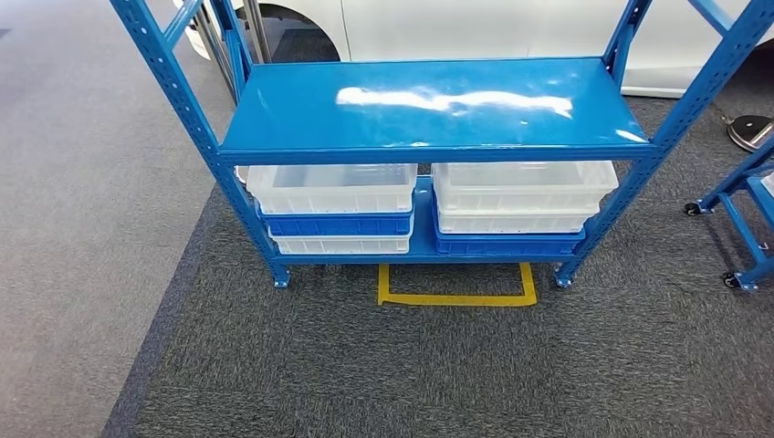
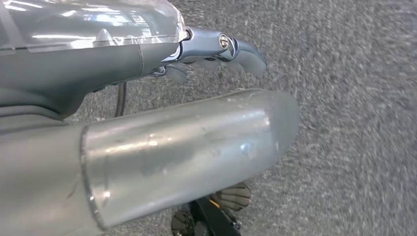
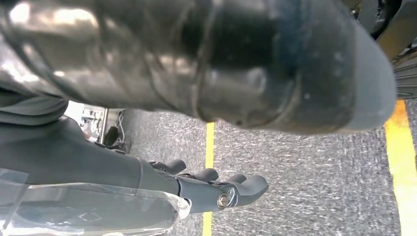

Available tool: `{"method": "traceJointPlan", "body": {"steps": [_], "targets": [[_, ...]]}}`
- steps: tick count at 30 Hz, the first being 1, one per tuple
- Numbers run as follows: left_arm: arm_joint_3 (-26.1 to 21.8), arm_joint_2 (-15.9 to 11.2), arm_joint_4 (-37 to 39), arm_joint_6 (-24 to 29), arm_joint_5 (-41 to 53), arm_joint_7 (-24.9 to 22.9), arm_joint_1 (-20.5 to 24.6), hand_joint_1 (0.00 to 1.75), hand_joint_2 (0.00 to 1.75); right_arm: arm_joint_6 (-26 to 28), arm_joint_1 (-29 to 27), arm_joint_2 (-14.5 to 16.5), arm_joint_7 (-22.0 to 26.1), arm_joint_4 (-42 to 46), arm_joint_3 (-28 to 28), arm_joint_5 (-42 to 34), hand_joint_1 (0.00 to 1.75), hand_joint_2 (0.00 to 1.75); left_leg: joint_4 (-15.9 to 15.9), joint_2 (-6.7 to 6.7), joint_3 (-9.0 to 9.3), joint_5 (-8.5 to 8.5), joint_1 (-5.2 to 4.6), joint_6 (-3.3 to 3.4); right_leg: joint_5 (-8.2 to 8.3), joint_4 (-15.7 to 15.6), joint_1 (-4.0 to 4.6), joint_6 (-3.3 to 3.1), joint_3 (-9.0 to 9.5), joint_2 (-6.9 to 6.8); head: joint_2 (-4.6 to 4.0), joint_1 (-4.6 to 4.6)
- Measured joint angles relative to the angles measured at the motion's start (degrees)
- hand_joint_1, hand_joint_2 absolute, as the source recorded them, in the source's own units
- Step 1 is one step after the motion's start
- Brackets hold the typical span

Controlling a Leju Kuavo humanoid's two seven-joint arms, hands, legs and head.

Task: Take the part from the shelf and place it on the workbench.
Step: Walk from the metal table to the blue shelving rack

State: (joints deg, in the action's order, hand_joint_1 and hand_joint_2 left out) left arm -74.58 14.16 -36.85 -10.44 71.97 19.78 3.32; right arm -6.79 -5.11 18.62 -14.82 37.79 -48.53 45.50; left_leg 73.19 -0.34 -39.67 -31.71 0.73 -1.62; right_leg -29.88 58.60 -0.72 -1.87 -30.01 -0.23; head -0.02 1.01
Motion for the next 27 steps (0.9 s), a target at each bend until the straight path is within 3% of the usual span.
{"method": "traceJointPlan", "body": {"steps": [2,3,5,9,11,13,14,15,17,19,20,24,25,27], "targets": [[-0.2,-0.61,0.73,0.39,0.0,0.19,-0.13,0.0,0.0,-0.04,0.02,0.02,0.02,0.0,-0.01,-0.24,0.0,0.0,-7.29,0.09,3.66,3.98,-0.16,0.64,-0.5,-0.03,0.05,0.18,0.87,-0.46,0.0,0.0],[-0.27,-0.92,1.08,0.58,0.01,0.26,-0.1,0.0,0.0,-0.08,0.03,0.05,0.03,-0.01,0.0,-0.38,0.0,0.0,-10.98,0.2,5.51,5.18,-0.36,1.1,-0.75,-0.02,0.13,0.36,1.2,-0.66,0.0,-0.01],[-0.32,-1.5,1.92,1.14,0.02,0.38,0.01,0.0,0.0,-0.15,0.02,0.1,0.07,-0.03,0.01,-0.72,0.0,0.0,-14.73,0.37,7.32,5.48,-0.76,1.89,-0.94,-0.18,0.19,0.92,1.73,-0.92,0.0,0.0],[-0.47,-2.35,3.8,2.01,0.08,0.41,-0.13,0.0,0.0,-0.25,-0.08,0.07,0.08,-0.07,0.08,-1.44,0.0,0.0,-16.36,0.17,9.15,5.15,-0.53,3.01,-1.35,1.57,0.19,1.97,1.82,-0.75,0.01,-0.04],[-0.52,-2.52,4.47,2.2,0.12,0.42,-0.04,0.0,0.0,-0.23,-0.11,0.03,0.1,-0.07,0.11,-1.79,0.0,0.0,-16.81,0.18,10.04,4.88,-0.35,3.56,-3.97,6.91,0.07,2.3,-1.07,-0.29,0.0,-0.13],[-0.56,-2.72,5.05,2.29,0.13,0.42,0.07,0.0,0.0,-0.22,-0.19,0.02,0.09,-0.08,0.12,-1.92,0.0,0.0,-16.77,0.11,10.52,4.38,-0.35,3.84,-6.45,13.73,-0.05,2.65,-5.77,-0.03,0.01,-0.15],[-0.6,-2.79,5.29,2.31,0.13,0.42,0.05,0.0,0.0,-0.22,-0.26,0.02,0.08,-0.09,0.12,-1.93,0.0,0.0,-16.74,0.05,10.87,4.05,-0.35,3.82,-6.46,15.46,-0.1,2.78,-7.47,0.01,0.01,-0.14],[-0.63,-2.83,5.5,2.32,0.13,0.42,0.0,0.0,0.0,-0.22,-0.33,0.02,0.07,-0.1,0.12,-1.94,0.0,0.0,-16.71,-0.03,11.32,3.67,-0.33,3.71,-5.32,15.19,-0.15,2.88,-8.23,0.01,0.01,-0.14],[-0.68,-2.86,5.88,2.34,0.13,0.42,-0.07,0.0,0.0,-0.22,-0.46,0.02,0.07,-0.11,0.12,-1.94,0.0,0.0,-16.64,-0.15,12.41,2.73,-0.26,3.33,-0.16,9.32,-0.21,2.8,-7.06,0.0,0.0,-0.15],[-0.7,-2.93,6.26,2.47,0.14,0.42,0.04,0.0,0.0,-0.23,-0.51,0.02,0.09,-0.13,0.13,-1.96,0.0,0.0,-16.41,-0.22,13.29,1.72,-0.33,2.71,2.74,3.52,0.02,2.28,-5.41,0.02,0.0,-0.15],[-0.71,-3.01,6.44,2.55,0.15,0.41,0.12,0.0,0.0,-0.23,-0.51,0.03,0.1,-0.14,0.16,-1.99,0.0,0.0,-16.31,-0.22,13.46,1.27,-0.39,2.3,3.19,2.17,0.15,1.89,-5.05,0.03,0.0,-0.13],[-0.72,-3.46,7.0,2.79,0.18,0.42,0.3,0.0,0.0,-0.25,-0.68,0.14,0.09,-0.17,0.3,-2.12,0.0,0.0,-14.46,-0.09,13.98,0.32,-0.37,0.96,2.69,1.52,0.12,0.24,-3.83,0.14,0.0,-0.08],[-0.72,-3.53,7.16,2.83,0.18,0.42,0.38,0.0,0.0,-0.25,-0.67,0.17,0.13,-0.17,0.33,-2.13,0.0,0.0,-12.63,-0.05,13.18,-0.4,-0.28,0.68,2.52,1.33,0.04,-0.09,-3.31,0.1,0.0,-0.06],[-0.72,-3.71,7.59,3.01,0.18,0.43,0.49,0.0,0.0,-0.25,-0.67,0.2,0.29,-0.18,0.36,-2.12,0.0,0.0,-6.13,0.01,9.4,-3.01,-0.11,0.14,2.0,1.11,0.06,-0.57,-2.61,-0.03,0.0,-0.03]]}}
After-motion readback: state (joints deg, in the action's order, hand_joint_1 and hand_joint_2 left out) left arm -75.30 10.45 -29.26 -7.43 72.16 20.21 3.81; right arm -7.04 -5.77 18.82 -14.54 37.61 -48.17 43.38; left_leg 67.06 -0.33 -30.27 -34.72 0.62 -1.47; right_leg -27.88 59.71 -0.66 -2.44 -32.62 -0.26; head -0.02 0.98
